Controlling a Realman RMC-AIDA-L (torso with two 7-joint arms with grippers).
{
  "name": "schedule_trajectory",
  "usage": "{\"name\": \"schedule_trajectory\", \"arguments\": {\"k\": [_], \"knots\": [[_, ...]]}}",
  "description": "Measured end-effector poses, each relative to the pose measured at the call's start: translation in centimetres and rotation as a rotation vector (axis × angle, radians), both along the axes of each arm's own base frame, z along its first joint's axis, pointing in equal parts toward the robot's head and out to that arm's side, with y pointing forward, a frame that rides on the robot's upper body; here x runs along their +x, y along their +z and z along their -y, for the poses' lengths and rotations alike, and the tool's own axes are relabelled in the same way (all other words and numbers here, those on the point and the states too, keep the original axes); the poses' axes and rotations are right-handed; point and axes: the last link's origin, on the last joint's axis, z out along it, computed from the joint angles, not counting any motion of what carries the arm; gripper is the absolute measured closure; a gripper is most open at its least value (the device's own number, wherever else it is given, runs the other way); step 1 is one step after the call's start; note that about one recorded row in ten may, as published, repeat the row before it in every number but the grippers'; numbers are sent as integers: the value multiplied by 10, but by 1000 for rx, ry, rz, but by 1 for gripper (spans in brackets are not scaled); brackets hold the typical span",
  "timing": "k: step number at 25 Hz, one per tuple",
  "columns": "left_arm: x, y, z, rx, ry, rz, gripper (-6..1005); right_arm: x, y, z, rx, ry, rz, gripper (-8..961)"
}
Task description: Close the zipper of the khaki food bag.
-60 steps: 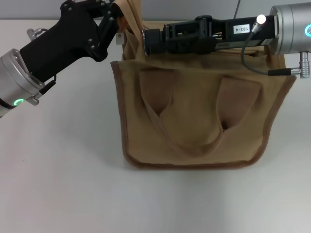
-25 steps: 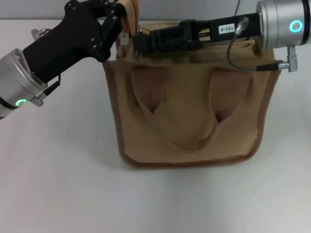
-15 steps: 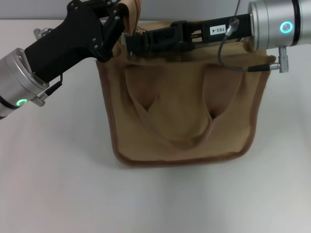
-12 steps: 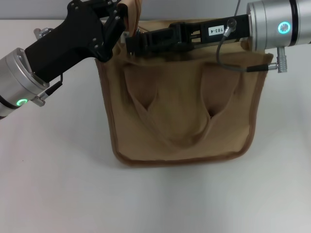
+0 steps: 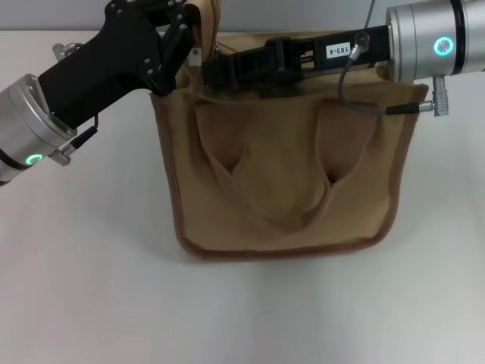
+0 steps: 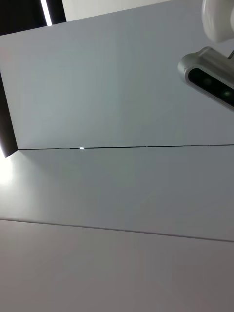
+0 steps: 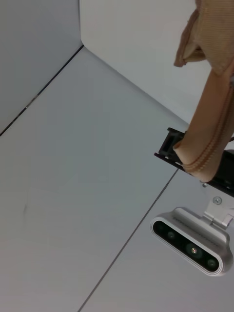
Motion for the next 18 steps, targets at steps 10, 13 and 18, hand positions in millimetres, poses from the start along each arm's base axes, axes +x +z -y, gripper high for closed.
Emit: {"name": "schedule_trajectory", "arguments": {"k": [10, 13, 18], "knots": [[-1, -1, 1, -3, 6, 6, 983, -1, 4, 0, 8, 10, -7, 681], [-1, -1, 0, -5, 8, 6, 983, -5, 6, -1, 17, 24, -6, 684], [0, -1, 0, -6, 5, 6, 983, -6, 5, -2, 18, 27, -3, 684]]}}
